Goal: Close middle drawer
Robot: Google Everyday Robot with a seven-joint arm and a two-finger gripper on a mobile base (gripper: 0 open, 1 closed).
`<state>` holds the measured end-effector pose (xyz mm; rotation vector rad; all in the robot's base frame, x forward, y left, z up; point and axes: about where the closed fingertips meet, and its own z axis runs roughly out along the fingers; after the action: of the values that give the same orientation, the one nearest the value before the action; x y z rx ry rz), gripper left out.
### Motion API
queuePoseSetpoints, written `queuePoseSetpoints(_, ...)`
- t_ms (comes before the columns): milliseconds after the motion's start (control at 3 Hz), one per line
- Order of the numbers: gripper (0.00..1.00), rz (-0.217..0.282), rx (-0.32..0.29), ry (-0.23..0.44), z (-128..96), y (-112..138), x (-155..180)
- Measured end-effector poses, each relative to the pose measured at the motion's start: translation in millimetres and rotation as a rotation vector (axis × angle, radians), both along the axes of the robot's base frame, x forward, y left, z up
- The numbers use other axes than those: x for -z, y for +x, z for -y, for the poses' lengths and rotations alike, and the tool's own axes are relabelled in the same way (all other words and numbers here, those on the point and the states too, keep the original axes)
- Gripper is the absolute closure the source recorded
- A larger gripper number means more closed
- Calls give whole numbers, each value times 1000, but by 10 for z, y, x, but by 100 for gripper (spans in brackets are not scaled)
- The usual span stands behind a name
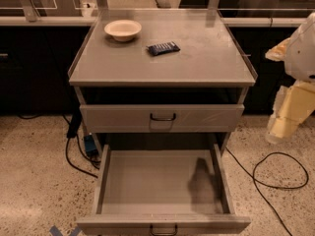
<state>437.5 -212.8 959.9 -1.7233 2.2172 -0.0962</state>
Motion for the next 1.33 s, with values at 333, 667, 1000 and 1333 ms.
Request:
queuePoseSetpoints(333,0,-25,-9,30,-73,-82,570)
queuePoseSetpoints(667,0,-44,-7,31,-99,-147,1016)
queuePoseSetpoints(1000,0,-65,5,26,-106,-244,1438)
queuePoseSetpoints(1333,0,-108,16,25,-69,-385,1880)
